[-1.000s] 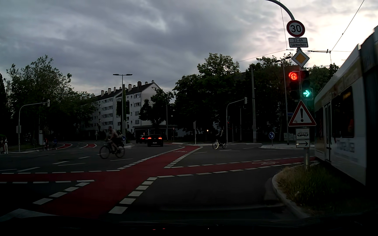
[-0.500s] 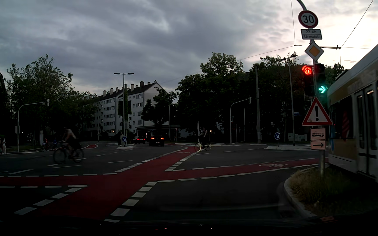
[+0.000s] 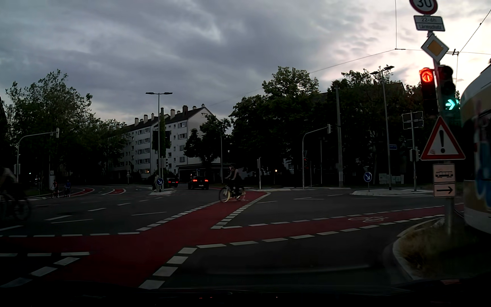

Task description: Follow the waypoints while adhering to traffic rules and regulations

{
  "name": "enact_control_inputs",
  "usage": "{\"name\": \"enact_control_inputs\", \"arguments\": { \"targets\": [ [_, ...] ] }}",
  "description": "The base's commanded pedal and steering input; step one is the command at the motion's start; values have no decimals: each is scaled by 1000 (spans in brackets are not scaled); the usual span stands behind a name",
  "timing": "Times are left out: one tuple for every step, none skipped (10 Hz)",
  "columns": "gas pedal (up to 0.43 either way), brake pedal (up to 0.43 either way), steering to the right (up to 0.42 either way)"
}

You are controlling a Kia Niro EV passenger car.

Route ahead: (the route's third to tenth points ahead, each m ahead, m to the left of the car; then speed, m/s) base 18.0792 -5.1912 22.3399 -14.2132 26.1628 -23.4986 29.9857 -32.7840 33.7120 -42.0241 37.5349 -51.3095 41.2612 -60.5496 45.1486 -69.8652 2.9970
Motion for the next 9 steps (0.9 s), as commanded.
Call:
{"name": "enact_control_inputs", "arguments": {
  "targets": [
    [268, 0, 13],
    [260, 0, 17],
    [240, 0, 23],
    [228, 0, 31],
    [228, 0, 39],
    [228, 0, 53],
    [220, 0, 65],
    [220, 0, 82],
    [197, 0, 101]
  ]
}}
